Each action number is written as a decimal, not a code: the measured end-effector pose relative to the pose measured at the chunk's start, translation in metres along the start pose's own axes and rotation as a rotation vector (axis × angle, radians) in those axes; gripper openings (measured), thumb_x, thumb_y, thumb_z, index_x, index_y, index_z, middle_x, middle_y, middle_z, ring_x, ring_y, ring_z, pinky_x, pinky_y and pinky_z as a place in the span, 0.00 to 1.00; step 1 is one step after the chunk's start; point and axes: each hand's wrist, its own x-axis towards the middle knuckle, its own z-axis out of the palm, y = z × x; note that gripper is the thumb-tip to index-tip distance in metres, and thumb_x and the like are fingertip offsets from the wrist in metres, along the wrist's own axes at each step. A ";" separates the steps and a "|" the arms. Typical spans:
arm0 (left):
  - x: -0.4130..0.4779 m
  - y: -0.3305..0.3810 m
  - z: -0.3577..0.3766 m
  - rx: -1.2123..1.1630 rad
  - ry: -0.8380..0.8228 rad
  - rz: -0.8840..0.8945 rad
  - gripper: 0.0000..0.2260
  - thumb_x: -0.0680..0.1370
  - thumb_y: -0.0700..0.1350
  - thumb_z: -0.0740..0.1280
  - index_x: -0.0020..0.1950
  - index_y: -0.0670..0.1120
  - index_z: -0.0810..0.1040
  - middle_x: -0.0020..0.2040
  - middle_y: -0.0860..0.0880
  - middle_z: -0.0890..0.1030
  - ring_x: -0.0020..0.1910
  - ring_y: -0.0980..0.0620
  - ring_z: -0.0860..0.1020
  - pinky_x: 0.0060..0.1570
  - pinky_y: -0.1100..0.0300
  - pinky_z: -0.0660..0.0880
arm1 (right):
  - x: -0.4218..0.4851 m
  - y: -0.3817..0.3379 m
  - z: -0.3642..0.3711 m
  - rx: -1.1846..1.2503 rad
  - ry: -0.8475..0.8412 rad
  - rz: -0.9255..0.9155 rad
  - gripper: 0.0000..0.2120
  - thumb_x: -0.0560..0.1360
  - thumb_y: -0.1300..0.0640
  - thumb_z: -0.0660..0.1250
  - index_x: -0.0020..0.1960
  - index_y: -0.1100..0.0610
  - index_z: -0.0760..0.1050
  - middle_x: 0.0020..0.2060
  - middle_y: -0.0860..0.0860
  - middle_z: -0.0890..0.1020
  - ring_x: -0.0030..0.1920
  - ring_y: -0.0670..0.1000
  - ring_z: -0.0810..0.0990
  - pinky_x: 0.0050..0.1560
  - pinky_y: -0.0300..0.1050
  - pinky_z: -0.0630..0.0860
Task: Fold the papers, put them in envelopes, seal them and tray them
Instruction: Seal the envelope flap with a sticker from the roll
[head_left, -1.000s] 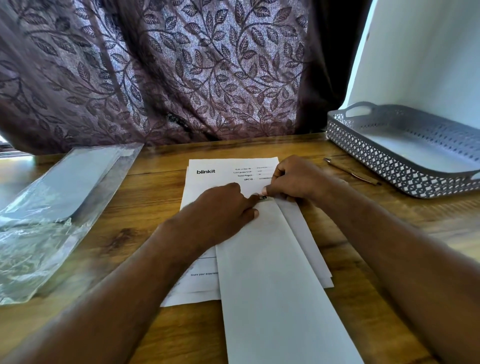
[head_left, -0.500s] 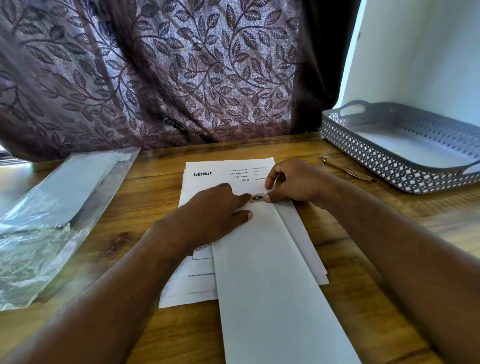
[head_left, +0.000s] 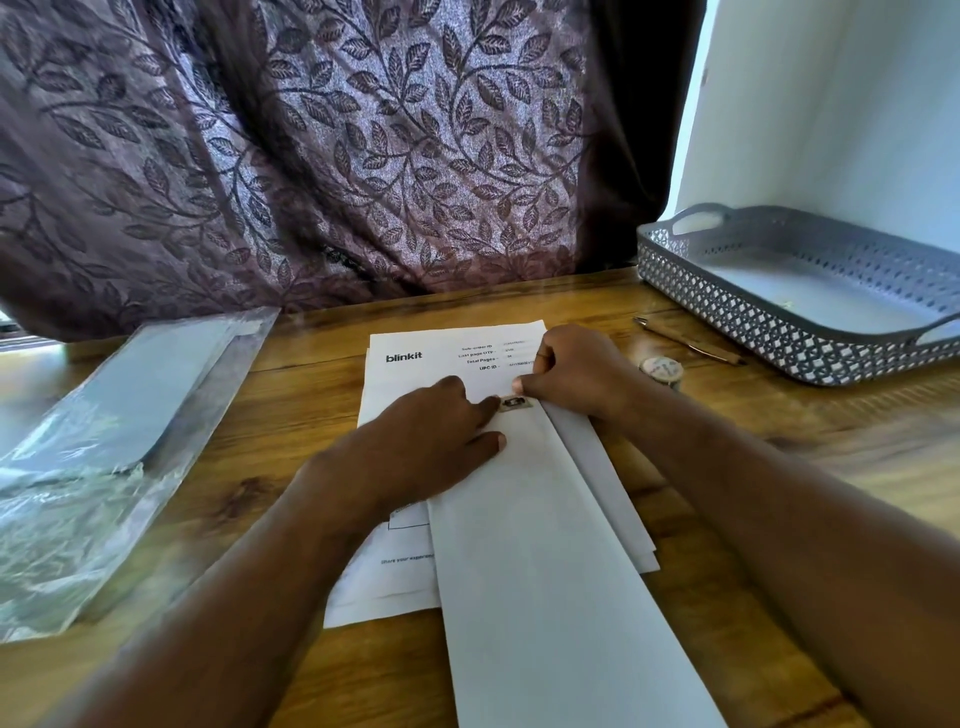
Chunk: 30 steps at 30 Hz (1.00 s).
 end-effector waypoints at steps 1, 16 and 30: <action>-0.001 0.000 -0.001 -0.001 -0.005 -0.004 0.23 0.83 0.58 0.55 0.77 0.50 0.65 0.65 0.42 0.73 0.61 0.44 0.74 0.60 0.50 0.74 | 0.001 0.002 -0.001 0.012 -0.003 0.002 0.14 0.72 0.50 0.77 0.47 0.60 0.78 0.44 0.51 0.82 0.45 0.50 0.79 0.32 0.39 0.66; -0.017 0.009 -0.023 -0.169 -0.045 0.042 0.20 0.83 0.52 0.60 0.76 0.53 0.70 0.67 0.46 0.70 0.58 0.50 0.68 0.47 0.67 0.59 | -0.005 0.011 -0.006 0.079 -0.059 -0.046 0.15 0.71 0.47 0.77 0.51 0.54 0.79 0.42 0.43 0.76 0.42 0.43 0.73 0.35 0.40 0.67; -0.015 0.006 -0.022 -0.220 -0.060 0.014 0.21 0.82 0.53 0.63 0.76 0.52 0.69 0.72 0.47 0.68 0.60 0.52 0.68 0.51 0.69 0.60 | -0.008 0.012 -0.011 0.117 -0.123 0.011 0.17 0.69 0.49 0.80 0.53 0.51 0.79 0.47 0.46 0.77 0.48 0.47 0.76 0.42 0.42 0.73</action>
